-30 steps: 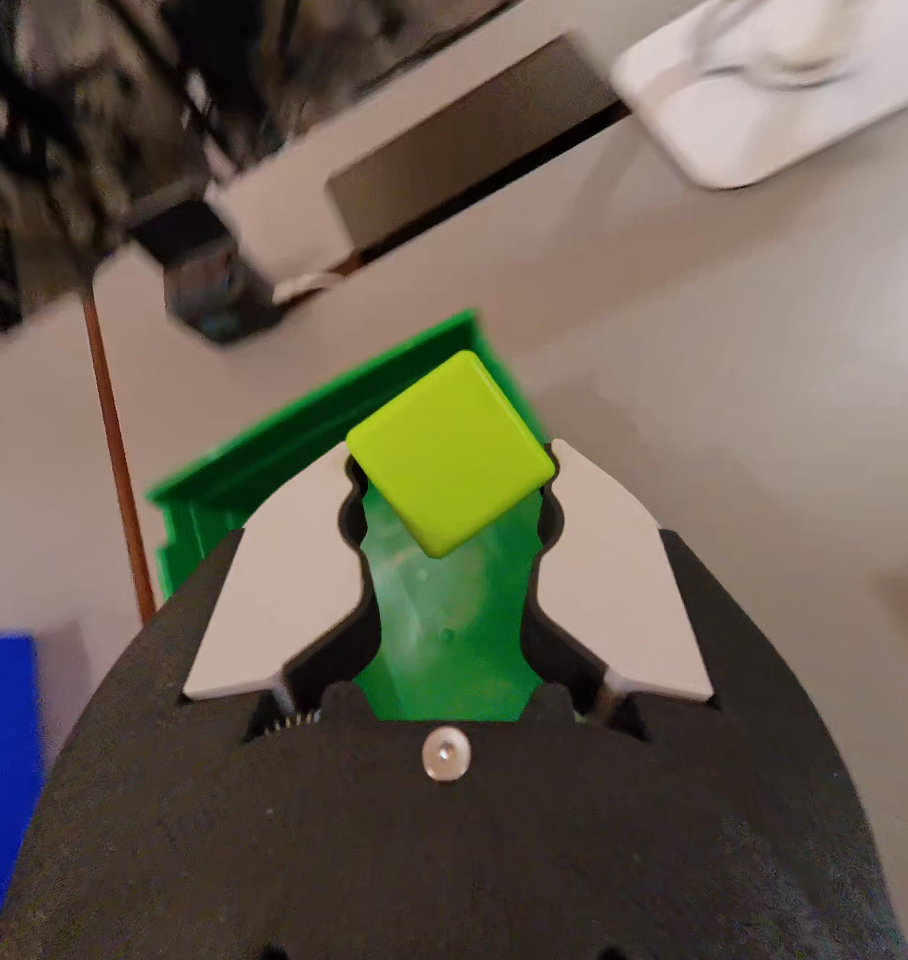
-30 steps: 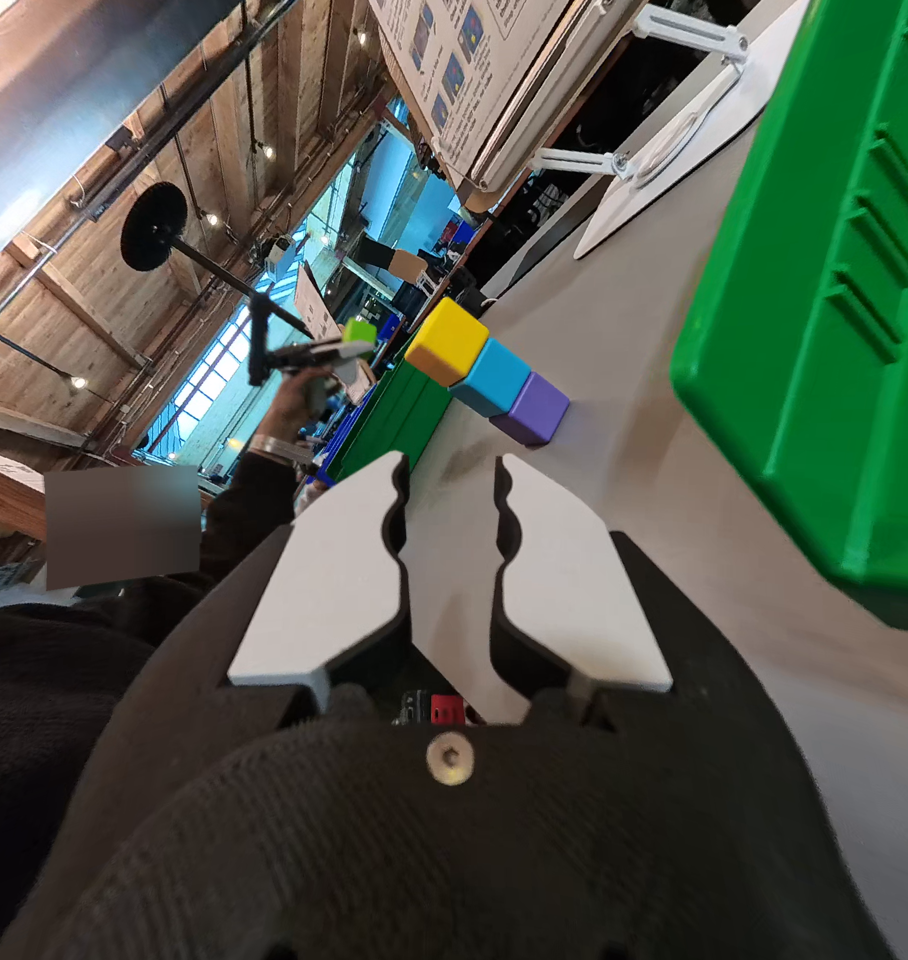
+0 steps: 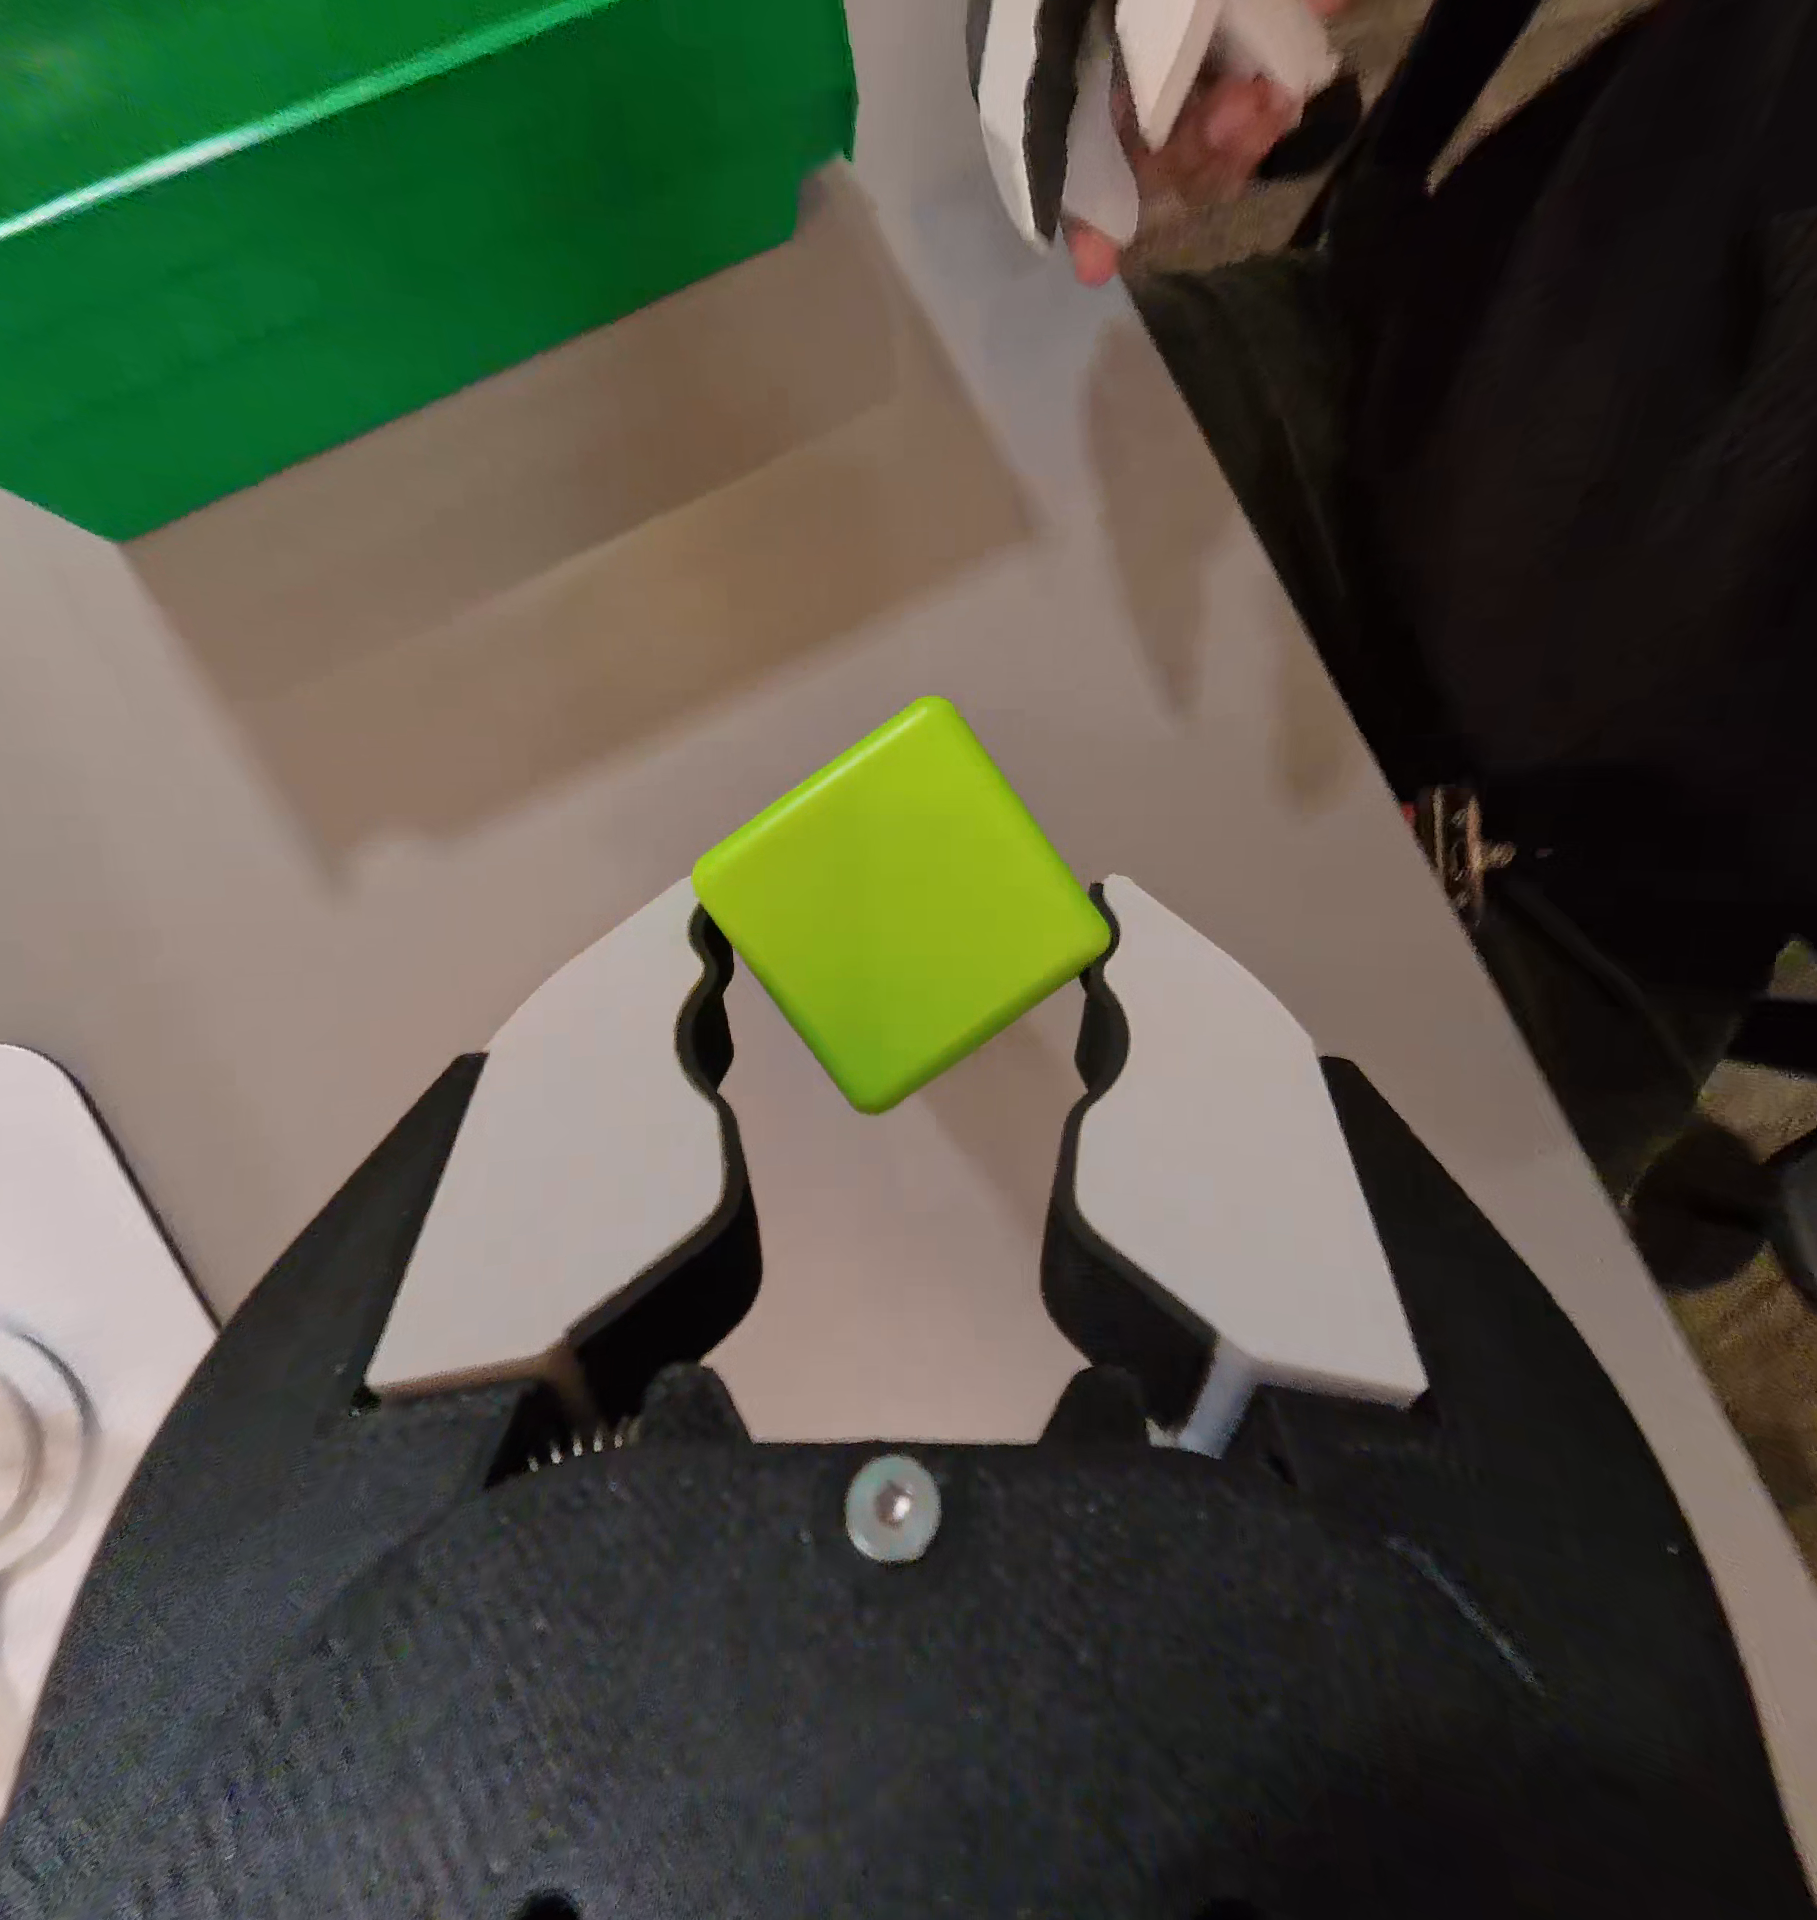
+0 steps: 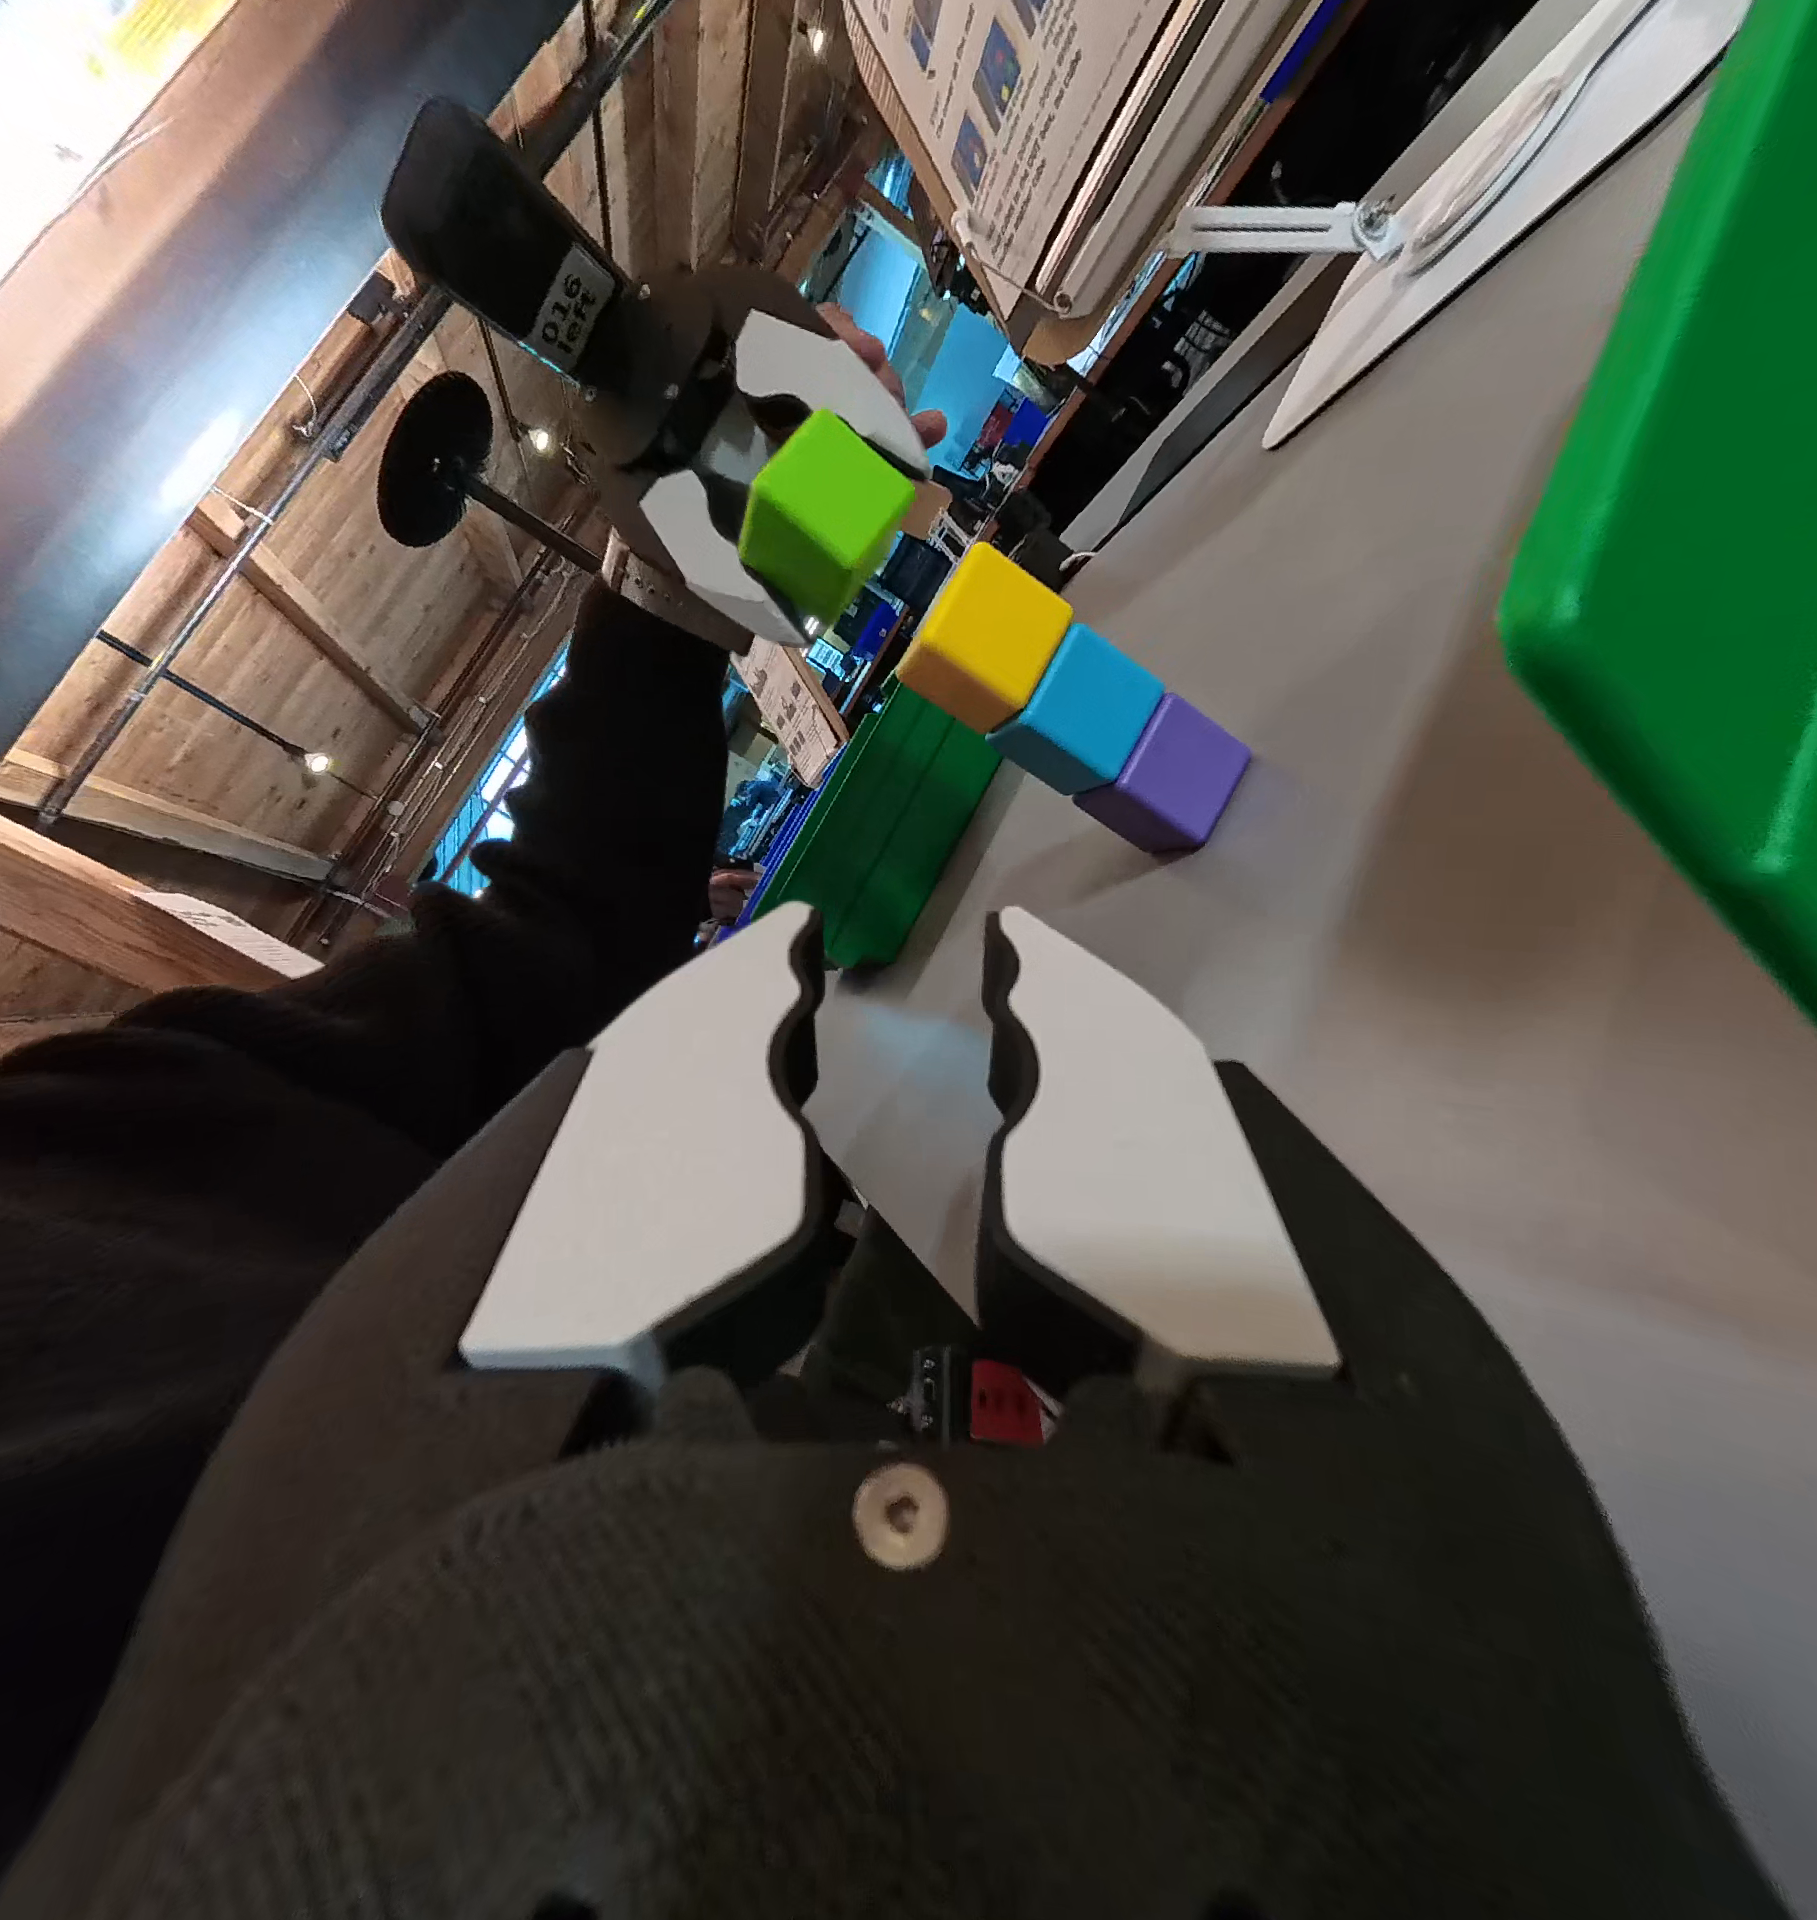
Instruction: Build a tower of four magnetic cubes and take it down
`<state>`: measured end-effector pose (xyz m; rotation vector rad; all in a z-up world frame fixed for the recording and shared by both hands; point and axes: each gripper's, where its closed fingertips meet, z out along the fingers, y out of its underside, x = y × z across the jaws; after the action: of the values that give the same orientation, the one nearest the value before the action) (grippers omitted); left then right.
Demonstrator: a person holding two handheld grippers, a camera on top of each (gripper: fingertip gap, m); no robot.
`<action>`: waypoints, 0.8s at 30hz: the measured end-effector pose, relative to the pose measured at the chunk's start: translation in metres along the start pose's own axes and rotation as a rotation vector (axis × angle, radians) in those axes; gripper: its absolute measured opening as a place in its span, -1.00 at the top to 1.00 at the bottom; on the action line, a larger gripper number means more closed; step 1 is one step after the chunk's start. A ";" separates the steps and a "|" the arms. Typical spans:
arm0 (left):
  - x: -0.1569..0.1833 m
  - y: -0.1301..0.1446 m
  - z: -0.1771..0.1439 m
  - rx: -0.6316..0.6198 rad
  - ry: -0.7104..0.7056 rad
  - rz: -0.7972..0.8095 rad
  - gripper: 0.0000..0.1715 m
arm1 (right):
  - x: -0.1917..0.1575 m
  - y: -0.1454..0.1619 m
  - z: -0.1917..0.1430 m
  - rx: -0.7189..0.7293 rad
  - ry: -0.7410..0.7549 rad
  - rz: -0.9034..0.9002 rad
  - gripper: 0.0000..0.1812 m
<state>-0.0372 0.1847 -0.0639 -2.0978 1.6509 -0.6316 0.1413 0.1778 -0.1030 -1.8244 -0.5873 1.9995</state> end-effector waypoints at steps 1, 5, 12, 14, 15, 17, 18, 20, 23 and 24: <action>0.001 0.004 0.004 -0.039 0.002 0.034 0.20 | 0.000 0.000 0.000 -0.002 -0.001 0.000 0.68; 0.005 0.002 0.015 -0.089 0.055 0.122 0.20 | 0.002 -0.003 -0.001 0.014 -0.005 0.025 0.68; -0.008 0.007 0.026 -0.087 0.096 0.144 0.19 | 0.008 -0.006 -0.001 0.022 0.005 0.042 0.68; -0.008 0.008 0.026 -0.081 0.096 0.143 0.19 | 0.009 -0.007 -0.002 0.025 0.006 0.047 0.68; -0.008 0.008 0.026 -0.080 0.093 0.142 0.19 | 0.009 -0.007 -0.002 0.027 0.004 0.051 0.68; -0.007 0.008 0.026 -0.079 0.087 0.142 0.19 | 0.009 -0.008 -0.003 0.032 0.000 0.059 0.68; -0.005 0.008 0.026 -0.081 0.082 0.142 0.20 | 0.009 -0.008 -0.004 0.034 -0.001 0.061 0.68; -0.003 0.009 0.026 -0.096 0.065 0.153 0.19 | 0.009 -0.008 -0.004 0.032 -0.002 0.064 0.68; 0.002 0.007 0.027 -0.102 0.050 0.158 0.19 | 0.009 -0.007 -0.003 0.027 -0.002 0.061 0.68; 0.004 0.005 0.026 -0.092 0.044 0.153 0.19 | 0.008 -0.007 -0.003 0.026 -0.002 0.058 0.68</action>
<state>-0.0251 0.1810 -0.0876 -2.0076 1.8767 -0.5664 0.1439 0.1883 -0.1066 -1.8447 -0.5121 2.0366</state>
